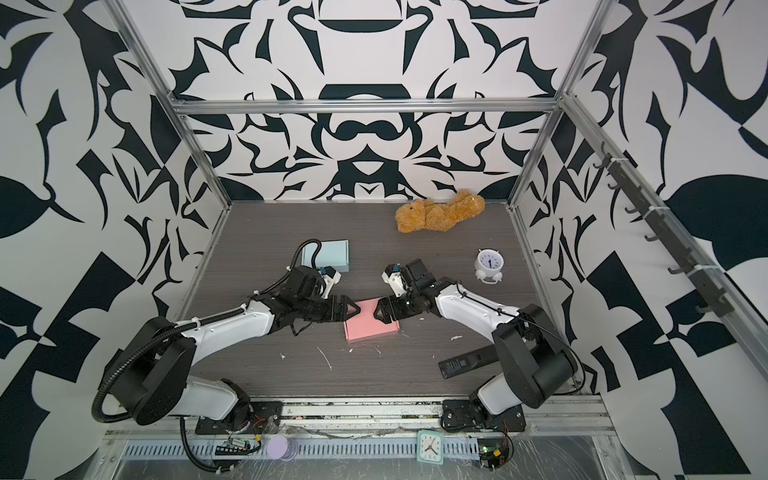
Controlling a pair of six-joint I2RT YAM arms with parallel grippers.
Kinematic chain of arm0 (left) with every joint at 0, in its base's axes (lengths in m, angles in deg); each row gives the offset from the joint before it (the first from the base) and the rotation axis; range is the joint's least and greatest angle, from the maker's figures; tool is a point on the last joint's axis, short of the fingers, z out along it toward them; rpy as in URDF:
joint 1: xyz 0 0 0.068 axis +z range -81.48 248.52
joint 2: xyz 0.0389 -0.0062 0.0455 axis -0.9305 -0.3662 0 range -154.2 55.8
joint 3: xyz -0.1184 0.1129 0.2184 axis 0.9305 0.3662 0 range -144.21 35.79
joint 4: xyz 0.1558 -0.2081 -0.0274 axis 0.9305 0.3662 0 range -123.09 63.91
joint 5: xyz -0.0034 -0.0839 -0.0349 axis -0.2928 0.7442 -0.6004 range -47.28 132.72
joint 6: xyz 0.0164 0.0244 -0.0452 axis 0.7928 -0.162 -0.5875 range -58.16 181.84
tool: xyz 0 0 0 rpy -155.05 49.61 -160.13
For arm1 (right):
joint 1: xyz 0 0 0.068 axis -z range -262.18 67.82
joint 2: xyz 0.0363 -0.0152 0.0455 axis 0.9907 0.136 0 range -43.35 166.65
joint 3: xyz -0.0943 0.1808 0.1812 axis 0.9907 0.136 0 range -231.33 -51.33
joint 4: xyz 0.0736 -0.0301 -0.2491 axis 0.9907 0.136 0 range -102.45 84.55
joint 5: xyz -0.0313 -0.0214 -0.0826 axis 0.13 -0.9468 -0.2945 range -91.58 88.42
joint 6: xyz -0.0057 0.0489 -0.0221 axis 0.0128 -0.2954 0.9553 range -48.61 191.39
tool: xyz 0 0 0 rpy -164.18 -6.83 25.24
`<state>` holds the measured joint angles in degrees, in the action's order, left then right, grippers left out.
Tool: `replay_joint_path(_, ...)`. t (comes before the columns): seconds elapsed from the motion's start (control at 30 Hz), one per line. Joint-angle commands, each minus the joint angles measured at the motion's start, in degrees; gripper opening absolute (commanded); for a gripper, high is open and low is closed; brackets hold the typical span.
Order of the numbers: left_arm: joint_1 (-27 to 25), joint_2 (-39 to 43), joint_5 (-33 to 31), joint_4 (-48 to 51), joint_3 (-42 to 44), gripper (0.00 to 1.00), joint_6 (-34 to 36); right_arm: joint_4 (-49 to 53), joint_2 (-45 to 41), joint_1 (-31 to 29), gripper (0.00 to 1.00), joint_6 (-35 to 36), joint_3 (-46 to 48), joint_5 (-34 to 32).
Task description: Fold the paper box
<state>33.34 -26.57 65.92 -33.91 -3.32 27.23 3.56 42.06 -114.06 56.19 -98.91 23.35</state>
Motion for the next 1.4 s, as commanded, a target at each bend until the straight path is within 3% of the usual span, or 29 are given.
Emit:
replay_joint_path(0.0,1.2,0.0,0.6,-1.1,-0.5,0.82,-0.1,-1.4,-2.2,0.5,0.84,-0.5,0.3,1.0)
replay_joint_path(0.4,1.9,7.9,-5.8,7.3,1.6,0.83,-0.1,0.2,-5.4,1.6,0.88,-0.9,1.3,-0.8)
replay_joint_path(0.87,-0.6,20.0,-6.7,9.8,10.4,0.84,-5.2,1.1,-6.6,1.7,0.89,-1.2,2.7,-2.1)
replay_joint_path(1.03,-2.2,19.8,-7.3,9.4,10.5,0.83,-6.3,0.7,-6.2,1.7,0.89,-1.3,3.2,-1.5)
replay_joint_path(1.37,-4.3,11.9,-7.4,2.5,8.4,0.78,-7.7,-1.9,-5.4,1.7,0.89,-3.4,6.8,0.0)
